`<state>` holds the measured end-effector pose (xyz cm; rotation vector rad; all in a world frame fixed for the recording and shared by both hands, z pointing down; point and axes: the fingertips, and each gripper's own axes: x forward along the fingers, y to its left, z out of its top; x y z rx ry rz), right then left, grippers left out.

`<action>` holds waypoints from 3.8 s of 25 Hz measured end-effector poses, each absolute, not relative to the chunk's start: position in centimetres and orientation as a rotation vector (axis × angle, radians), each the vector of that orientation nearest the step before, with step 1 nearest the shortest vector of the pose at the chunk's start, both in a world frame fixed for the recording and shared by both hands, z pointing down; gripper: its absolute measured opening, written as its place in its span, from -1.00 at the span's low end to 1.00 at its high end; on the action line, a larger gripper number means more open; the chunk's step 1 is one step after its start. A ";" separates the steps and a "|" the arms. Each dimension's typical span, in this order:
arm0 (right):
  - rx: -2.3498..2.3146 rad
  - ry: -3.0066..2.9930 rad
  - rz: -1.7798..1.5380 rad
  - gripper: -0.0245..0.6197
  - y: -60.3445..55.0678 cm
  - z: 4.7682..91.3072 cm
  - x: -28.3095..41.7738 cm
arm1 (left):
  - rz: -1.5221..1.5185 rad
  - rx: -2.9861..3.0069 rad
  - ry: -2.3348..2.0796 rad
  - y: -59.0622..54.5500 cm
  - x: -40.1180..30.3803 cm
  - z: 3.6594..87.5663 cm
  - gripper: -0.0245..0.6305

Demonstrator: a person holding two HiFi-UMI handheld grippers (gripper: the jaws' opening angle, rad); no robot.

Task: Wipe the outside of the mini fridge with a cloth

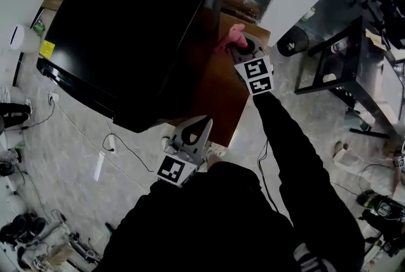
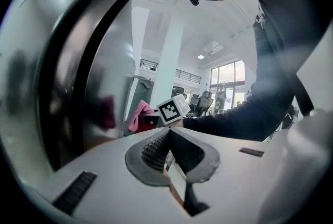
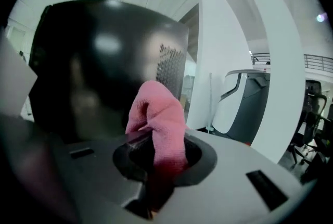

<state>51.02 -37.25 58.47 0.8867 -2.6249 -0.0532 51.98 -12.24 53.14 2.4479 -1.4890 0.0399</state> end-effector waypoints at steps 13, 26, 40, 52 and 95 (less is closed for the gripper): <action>0.746 -2.915 0.193 -0.72 -8.3 45.4 50.2 | -0.021 2.575 -1.339 0.7 44.3 45.2 -0.91; 0.268 -3.035 0.259 -0.72 11.5 42.2 25.8 | -0.060 2.459 -1.600 16.0 21.7 42.4 -0.91; -0.133 -3.041 0.213 -0.72 22.2 41.1 4.7 | -0.097 2.277 -1.899 26.4 1.9 40.8 -0.91; -0.364 -3.051 0.255 -0.72 16.5 42.5 -8.0 | -0.087 2.139 -2.070 20.3 -9.9 41.5 -0.91; 1.852 -2.938 0.586 -0.73 -30.5 38.9 -28.9 | -0.062 2.992 -0.970 -26.9 -40.9 37.8 -0.91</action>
